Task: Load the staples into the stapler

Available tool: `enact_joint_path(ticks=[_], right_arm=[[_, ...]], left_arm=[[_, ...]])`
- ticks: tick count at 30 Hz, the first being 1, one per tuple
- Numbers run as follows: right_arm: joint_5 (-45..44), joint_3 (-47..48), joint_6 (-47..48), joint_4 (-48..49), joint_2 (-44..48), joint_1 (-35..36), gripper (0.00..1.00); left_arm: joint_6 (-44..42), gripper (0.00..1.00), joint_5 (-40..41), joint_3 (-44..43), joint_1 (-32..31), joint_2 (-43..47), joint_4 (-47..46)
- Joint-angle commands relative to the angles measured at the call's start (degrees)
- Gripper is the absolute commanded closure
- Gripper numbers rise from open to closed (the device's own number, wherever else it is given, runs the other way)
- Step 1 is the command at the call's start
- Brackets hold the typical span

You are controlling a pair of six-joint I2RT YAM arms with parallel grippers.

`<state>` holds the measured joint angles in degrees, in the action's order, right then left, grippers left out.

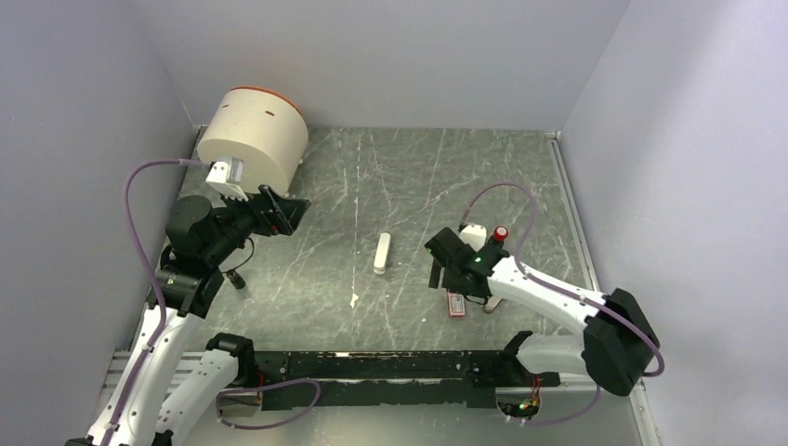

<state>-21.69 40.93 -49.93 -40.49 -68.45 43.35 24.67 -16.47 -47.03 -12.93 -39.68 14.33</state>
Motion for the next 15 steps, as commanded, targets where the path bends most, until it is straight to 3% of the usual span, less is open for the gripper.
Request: enact_joint_path(ticks=[1,8,15], right_arm=[[-7.53,0.77,-6.82,-3.45,-3.26,2.55,0.18],[-0.48,-2.67,-8.52,0.41,-4.68,2.61,0.17],[0.08,-4.17,-9.95,0.64,-6.14,2.44,0.18]], left_arm=[[-1.72,0.03,-0.08,0.1,0.54,0.55,-1.64],[-2.66,0.03,0.47,0.62,0.54,-0.09,-1.03],[-2.87,0.03,0.28,0.7,0.54,-1.18,-0.82]])
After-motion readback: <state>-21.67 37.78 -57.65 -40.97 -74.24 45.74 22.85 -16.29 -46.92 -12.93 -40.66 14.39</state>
